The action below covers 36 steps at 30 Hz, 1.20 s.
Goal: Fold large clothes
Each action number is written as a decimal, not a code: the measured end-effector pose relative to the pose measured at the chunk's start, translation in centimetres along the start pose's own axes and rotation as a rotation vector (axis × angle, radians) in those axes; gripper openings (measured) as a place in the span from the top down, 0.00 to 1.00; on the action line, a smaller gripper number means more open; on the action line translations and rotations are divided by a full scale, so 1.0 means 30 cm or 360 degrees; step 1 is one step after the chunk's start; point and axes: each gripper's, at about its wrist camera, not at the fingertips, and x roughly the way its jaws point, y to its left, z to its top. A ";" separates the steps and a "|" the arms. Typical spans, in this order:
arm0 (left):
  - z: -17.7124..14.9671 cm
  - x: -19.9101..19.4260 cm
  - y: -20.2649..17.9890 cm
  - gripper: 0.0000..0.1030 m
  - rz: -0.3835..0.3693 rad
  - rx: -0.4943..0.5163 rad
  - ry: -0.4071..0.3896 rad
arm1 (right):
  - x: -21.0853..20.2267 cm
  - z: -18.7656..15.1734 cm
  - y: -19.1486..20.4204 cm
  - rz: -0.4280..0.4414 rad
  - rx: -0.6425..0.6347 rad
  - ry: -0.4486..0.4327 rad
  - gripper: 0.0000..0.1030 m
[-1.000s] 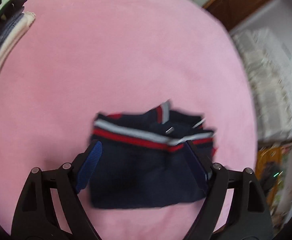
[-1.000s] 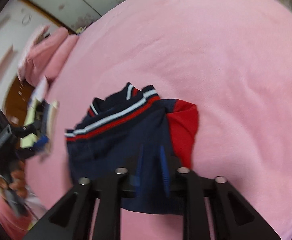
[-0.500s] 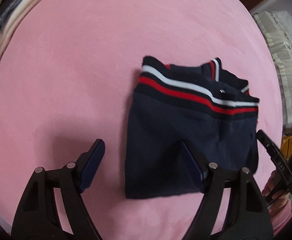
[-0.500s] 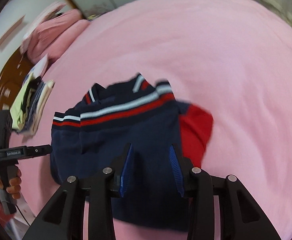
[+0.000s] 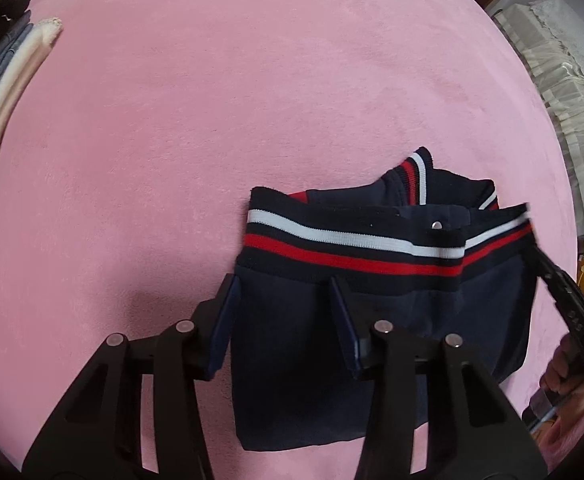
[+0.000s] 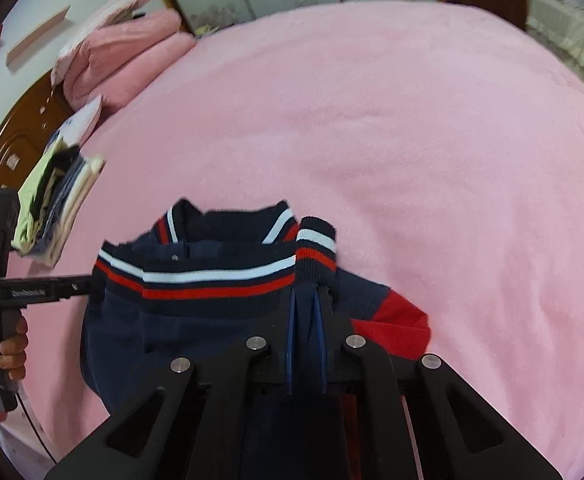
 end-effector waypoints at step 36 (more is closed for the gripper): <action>-0.081 0.133 -0.225 0.83 -0.0178 0.0172 0.0226 | 0.204 -0.077 0.142 0.0544 0.0644 0.0355 0.91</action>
